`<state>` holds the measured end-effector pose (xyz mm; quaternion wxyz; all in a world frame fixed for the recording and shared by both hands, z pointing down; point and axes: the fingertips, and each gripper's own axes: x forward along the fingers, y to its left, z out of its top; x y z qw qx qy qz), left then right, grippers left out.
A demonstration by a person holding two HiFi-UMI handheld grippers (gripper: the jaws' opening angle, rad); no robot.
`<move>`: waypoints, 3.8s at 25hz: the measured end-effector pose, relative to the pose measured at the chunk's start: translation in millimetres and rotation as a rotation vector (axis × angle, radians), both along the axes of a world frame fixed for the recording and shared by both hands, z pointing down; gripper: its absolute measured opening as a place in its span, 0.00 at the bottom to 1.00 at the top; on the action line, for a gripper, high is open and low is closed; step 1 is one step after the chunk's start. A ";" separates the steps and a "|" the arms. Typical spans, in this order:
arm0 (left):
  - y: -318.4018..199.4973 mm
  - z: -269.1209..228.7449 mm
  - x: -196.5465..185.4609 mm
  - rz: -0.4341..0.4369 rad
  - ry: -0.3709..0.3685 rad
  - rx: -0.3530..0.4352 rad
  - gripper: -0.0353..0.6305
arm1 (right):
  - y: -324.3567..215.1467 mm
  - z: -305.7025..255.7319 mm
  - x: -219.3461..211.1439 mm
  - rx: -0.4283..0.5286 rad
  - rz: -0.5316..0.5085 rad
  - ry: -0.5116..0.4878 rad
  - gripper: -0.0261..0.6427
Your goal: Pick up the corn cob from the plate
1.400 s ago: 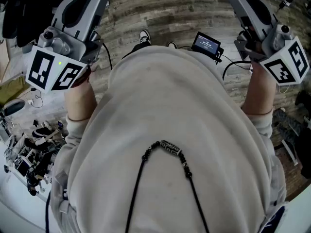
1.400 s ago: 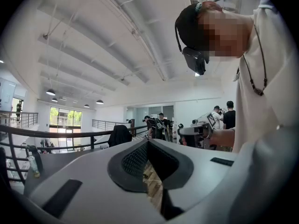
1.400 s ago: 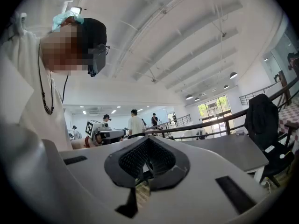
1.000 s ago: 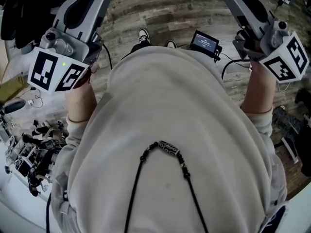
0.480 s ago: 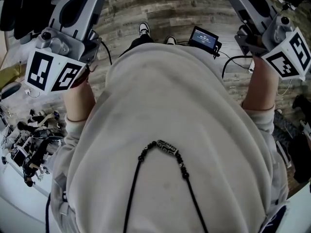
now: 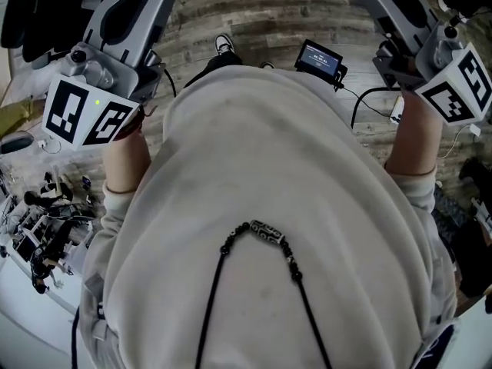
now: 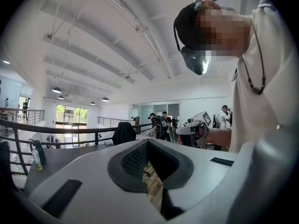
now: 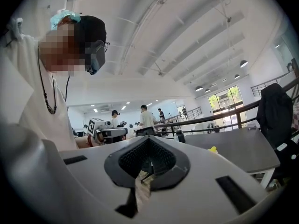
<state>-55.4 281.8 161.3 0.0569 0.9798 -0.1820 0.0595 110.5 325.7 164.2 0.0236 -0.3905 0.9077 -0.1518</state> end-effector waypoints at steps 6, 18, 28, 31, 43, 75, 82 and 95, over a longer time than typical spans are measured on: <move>-3.1 -4.3 2.4 0.024 0.016 0.000 0.06 | 5.2 4.2 2.9 0.014 0.022 -0.021 0.06; -25.0 5.7 22.1 0.115 0.030 -0.037 0.06 | -0.2 3.8 9.4 -0.006 0.096 0.001 0.06; -51.4 9.1 25.7 0.163 0.060 -0.051 0.06 | -19.6 -5.9 2.1 -0.009 0.136 0.029 0.06; -39.4 7.5 28.0 0.187 0.062 -0.044 0.06 | -8.0 -15.5 -0.2 0.015 0.145 0.046 0.06; -190.1 33.6 -17.7 0.308 0.034 -0.115 0.06 | -173.4 -20.6 -73.0 -0.046 0.146 0.116 0.06; -268.8 49.6 -97.3 0.058 0.090 -0.168 0.06 | -310.1 -10.7 -149.2 -0.042 -0.135 0.107 0.06; -300.6 54.6 -61.5 0.031 0.090 -0.187 0.06 | -339.1 2.6 -104.1 -0.066 -0.143 0.074 0.06; -370.0 52.5 51.8 -0.044 0.040 -0.186 0.06 | -435.7 28.3 -2.2 -0.093 -0.254 0.003 0.06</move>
